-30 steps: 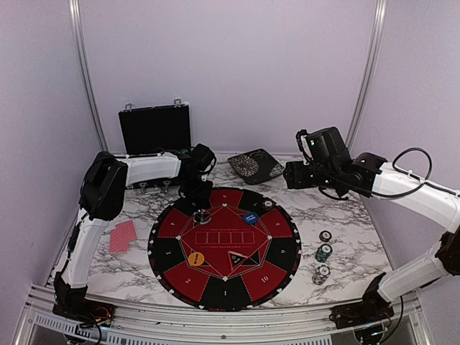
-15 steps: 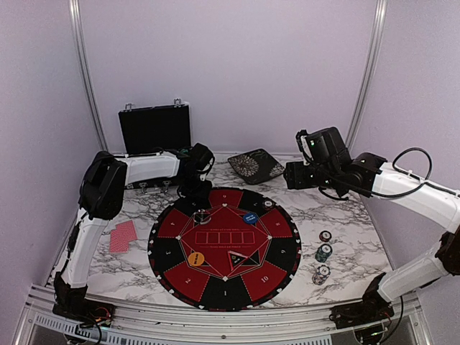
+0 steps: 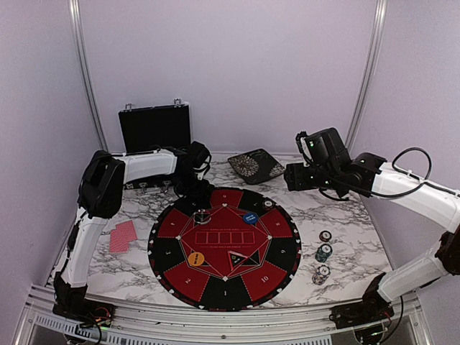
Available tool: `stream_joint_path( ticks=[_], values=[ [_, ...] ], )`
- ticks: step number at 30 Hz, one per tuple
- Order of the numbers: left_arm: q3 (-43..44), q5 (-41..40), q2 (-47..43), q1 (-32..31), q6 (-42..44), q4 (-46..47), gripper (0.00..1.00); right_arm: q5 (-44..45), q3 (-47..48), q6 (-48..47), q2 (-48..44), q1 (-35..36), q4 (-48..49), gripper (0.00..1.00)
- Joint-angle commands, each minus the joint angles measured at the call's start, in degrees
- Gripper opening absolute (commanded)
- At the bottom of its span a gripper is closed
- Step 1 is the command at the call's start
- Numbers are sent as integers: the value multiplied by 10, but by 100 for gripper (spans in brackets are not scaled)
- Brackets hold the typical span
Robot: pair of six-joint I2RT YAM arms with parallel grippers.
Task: Distribute texas hold em gaming equipment
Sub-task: Move the poker chips pile to the dealer area.
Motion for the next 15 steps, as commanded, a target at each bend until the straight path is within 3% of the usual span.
stream_joint_path(
  ticks=[1,4,15],
  values=[
    [16,36,-31,-1,4,-52,95,8,16,9,7,-1,-11,71],
    [21,34,-48,-1,-1,-52,99,16,12,15,8,-2,-19,71],
    [-7,37,-147,-1,-27,-61,99,14,-41,49,-4,-39,-56,73]
  ],
)
